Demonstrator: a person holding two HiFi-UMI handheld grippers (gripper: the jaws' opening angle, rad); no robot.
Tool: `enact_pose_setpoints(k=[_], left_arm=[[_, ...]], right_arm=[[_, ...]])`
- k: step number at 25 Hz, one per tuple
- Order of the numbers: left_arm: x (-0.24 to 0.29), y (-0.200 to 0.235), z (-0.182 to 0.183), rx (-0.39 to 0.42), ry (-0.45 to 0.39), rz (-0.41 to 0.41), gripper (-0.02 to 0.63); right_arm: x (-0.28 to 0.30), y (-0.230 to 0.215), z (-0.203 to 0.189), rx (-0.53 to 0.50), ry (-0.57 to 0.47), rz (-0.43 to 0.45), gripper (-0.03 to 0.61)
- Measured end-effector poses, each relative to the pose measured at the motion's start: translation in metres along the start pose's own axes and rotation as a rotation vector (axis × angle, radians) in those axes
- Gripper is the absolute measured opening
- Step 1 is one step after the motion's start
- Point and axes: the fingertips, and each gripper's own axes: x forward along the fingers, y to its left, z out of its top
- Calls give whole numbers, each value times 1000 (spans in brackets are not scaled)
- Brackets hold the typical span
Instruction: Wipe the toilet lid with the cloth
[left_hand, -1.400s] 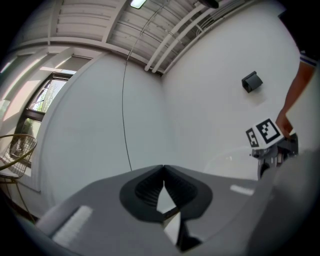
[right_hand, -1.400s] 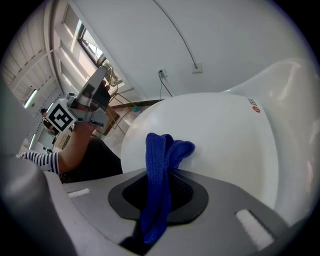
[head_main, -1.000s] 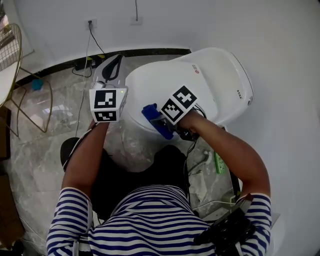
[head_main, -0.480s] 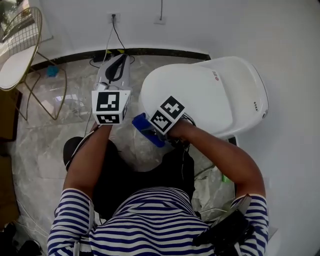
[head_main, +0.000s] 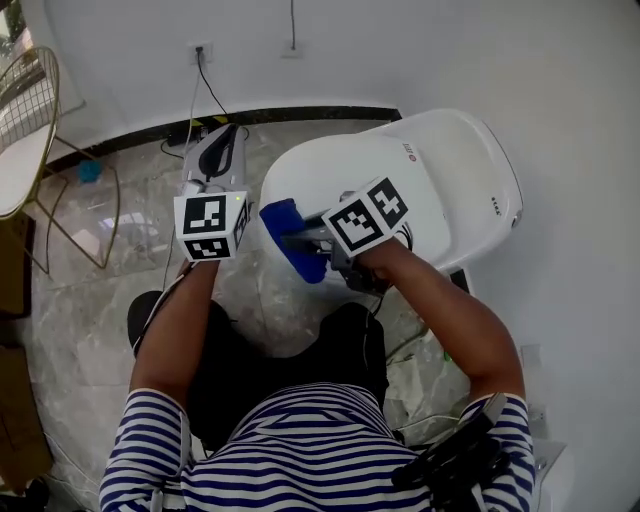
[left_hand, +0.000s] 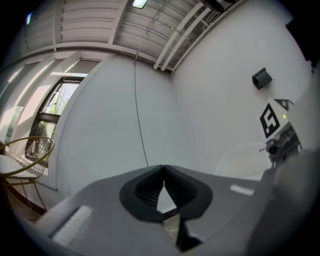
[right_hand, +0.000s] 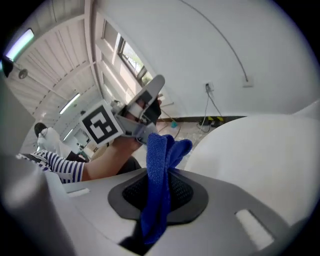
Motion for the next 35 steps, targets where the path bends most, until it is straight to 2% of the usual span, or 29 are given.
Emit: enact_pose_setpoints(k=[7,10,17,24,27,30,35], left_arm=[[31,-51,-8,-1,14,-84,5],[42,-69,-9,-18,17,-112,5],[68,-106,-11,-53,18,-171,5],[77,-122,-11,-65,12,-204,5],[79,-126,-11,-69,7,-209,5],[80,-128,-12,-70,9,-212,5],[79,-129,-12,-68,5,-214,5]], right_arm=[[-69,-46,28,136,-276,-35,63],[-88,-71,39,152,-395,-111,63],[-124,-127,63,34,-660,-462,64],[-160,-132,80,-157,-936,-731,66],[-174,-130,79,-214,-1015,-811,66],[-182,-129,77,-254,-1053,-868,66],[-184,-138,71,-217,-1055,-897,66]])
